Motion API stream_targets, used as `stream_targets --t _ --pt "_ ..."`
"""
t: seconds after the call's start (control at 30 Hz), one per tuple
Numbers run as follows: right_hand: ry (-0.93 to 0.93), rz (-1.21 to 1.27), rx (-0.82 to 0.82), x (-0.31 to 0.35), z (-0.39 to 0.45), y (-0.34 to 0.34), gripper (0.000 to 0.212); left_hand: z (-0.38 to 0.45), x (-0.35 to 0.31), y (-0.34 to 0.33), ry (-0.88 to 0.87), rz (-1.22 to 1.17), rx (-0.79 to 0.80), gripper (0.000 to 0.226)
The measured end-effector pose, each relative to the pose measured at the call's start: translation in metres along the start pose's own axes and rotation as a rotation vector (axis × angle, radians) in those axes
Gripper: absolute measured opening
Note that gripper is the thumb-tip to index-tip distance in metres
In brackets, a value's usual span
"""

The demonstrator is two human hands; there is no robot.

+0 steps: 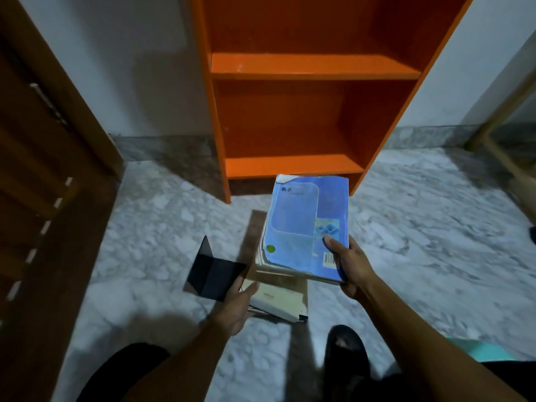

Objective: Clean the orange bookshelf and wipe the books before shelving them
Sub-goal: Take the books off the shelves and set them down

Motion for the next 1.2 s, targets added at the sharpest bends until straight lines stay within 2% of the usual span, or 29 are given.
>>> stream_targets --t 0.07,0.17,0.23,0.3,0.37,0.5,0.63,0.73,0.8,0.83,0.87,0.9,1.07,1.2 --pt "-0.064 -0.018 -0.021 -0.033 -0.007 0.009 0.036 0.007 0.005 0.014 0.033 -0.004 -0.042 0.052" --pt "-0.149 -0.023 -0.055 -0.077 -0.018 0.019 0.036 0.016 0.019 0.039 0.153 -0.083 -0.137 0.040" --pt "-0.217 -0.001 -0.071 -0.105 -0.028 0.020 0.034 0.024 0.030 0.050 0.241 -0.149 -0.151 0.041" --pt "-0.277 -0.011 -0.063 -0.122 -0.044 0.017 0.030 0.020 0.024 0.051 0.239 -0.109 -0.155 0.043" --pt "-0.332 -0.065 -0.053 -0.138 -0.055 0.014 0.028 0.023 0.007 0.063 0.164 0.035 -0.242 0.037" --pt "-0.379 -0.242 -0.114 -0.159 -0.057 0.019 0.015 0.026 -0.041 0.080 -0.124 0.193 -0.416 0.029" --pt "-0.375 -0.367 -0.049 -0.154 -0.045 0.011 0.014 0.013 -0.074 0.050 -0.318 0.361 -0.445 0.041" --pt "-0.381 -0.486 0.004 -0.148 -0.028 0.009 0.011 0.005 -0.091 0.018 -0.319 0.495 -0.427 0.020" --pt "-0.362 -0.584 0.012 -0.145 -0.007 0.013 0.049 0.001 -0.103 -0.001 -0.314 0.494 -0.381 0.031" --pt "-0.366 -0.669 0.007 -0.138 0.005 0.017 0.069 -0.004 -0.112 -0.009 -0.308 0.497 -0.368 0.034" --pt "-0.365 -0.738 0.011 -0.127 0.016 0.017 0.080 -0.009 -0.124 -0.016 -0.326 0.509 -0.371 0.034" --pt "-0.341 -0.779 0.026 -0.113 0.028 0.013 0.082 -0.018 -0.136 -0.025 -0.333 0.535 -0.391 0.034" --pt "-0.140 -0.868 0.119 0.014 0.064 -0.026 0.071 -0.079 -0.202 -0.069 -0.376 0.632 -0.454 0.040" --pt "-0.057 -0.940 0.191 0.125 0.061 -0.041 0.065 -0.149 -0.248 -0.112 -0.366 0.704 -0.444 0.041"
Point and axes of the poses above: each hand's wrist, its own z-axis towards the middle knuckle, its own y-axis out of the back of the hand, x = y × z, the point moved 10 cm from there along z, towards the middle knuckle, and after that the axes turned 15 degrees about y, right-handed, at the moved point
